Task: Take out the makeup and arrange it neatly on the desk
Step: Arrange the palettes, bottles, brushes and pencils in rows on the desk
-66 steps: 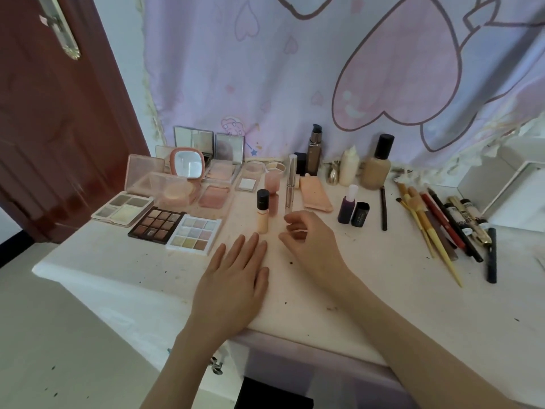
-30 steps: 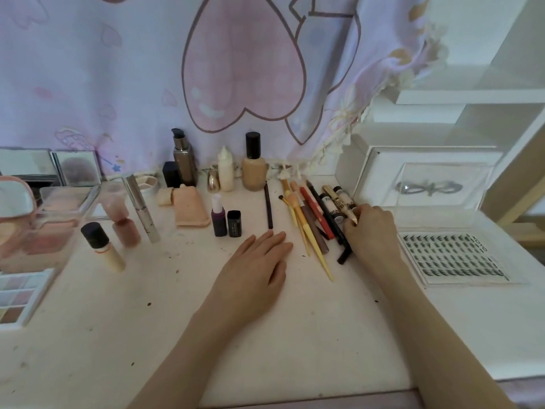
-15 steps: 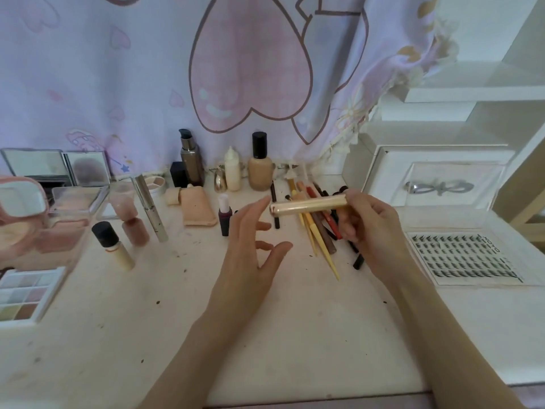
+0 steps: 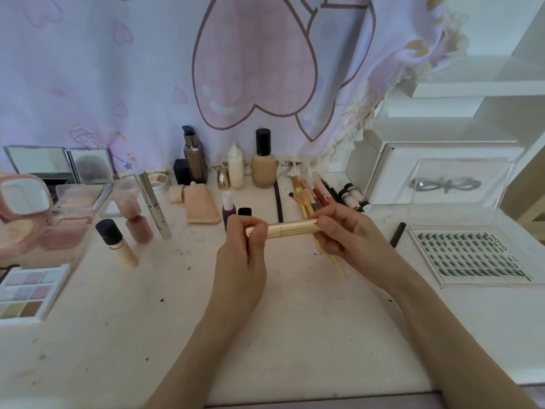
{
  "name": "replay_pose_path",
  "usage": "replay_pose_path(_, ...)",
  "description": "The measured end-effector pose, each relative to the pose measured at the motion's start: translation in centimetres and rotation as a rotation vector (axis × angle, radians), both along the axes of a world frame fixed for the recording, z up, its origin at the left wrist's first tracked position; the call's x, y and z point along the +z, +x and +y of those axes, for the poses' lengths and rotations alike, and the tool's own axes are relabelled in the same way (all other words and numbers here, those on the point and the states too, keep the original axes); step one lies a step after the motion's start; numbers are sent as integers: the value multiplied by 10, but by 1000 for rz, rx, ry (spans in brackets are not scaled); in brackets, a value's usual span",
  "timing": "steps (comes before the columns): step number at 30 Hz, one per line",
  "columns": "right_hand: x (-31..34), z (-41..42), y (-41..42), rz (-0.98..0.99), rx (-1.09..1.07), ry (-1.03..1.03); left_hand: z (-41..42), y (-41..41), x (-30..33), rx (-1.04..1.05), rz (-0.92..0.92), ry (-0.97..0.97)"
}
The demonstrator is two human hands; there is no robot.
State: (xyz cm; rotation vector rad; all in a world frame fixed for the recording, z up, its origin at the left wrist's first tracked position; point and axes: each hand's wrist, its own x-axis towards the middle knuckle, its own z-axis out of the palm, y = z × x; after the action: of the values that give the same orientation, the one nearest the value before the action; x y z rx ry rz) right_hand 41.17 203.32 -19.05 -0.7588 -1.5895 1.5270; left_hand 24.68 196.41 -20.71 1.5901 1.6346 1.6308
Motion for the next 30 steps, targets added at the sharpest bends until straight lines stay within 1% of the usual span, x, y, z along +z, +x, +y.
replay_pose_path(3, -2, -4, -6, -12, 12, 42, 7, -7, 2, 90, -238, -103)
replay_pose_path(4, -3, -5, -8, -9, 5, 40, 7, -10, 2, 125, -228, -96)
replay_pose_path(5, -3, -5, -10, -6, -12, 32, 6, -13, 2, 144, -155, -81)
replay_pose_path(6, -3, -5, -10, -5, -34, 18, 3, -14, 1, 131, -43, -68)
replay_pose_path(9, 0, -2, -6, 7, -68, -49, -3, -10, -3, 2, 335, -114)
replay_pose_path(10, 1, -1, -4, 0, -65, -65, -3, -8, -4, -20, 425, -136)
replay_pose_path(11, 2, -1, -3, -6, -58, -73, -2, -7, -6, -25, 467, -143)
replay_pose_path(12, 3, -1, -2, -13, -47, -67, 0, -6, -6, -29, 455, -143)
replay_pose_path(14, 2, -2, -2, -46, -32, -9, 3, -6, -5, -21, 283, -138)
replay_pose_path(16, 2, -5, -3, -104, -15, 69, 5, -10, -3, 10, 125, -182)
replay_pose_path(17, 1, -6, -4, -125, -4, 95, 6, -12, -4, 30, 109, -199)
replay_pose_path(19, 2, -6, -4, -114, -21, 85, 5, -15, -7, 18, 167, -174)
replay_pose_path(22, 4, -2, 1, -42, -127, -27, 1, -13, -7, -124, 260, -106)
replay_pose_path(24, 3, 1, 5, -55, -147, -29, 1, -11, -7, -144, 307, -76)
replay_pose_path(26, 1, 3, 6, -48, -115, 18, 2, -9, -5, -93, 245, -98)
replay_pose_path(29, -2, 1, 4, -16, -1, 72, 3, -10, -1, 16, 18, -159)
replay_pose_path(30, -2, 2, 3, -11, 24, 69, 3, -11, -2, 37, -17, -153)
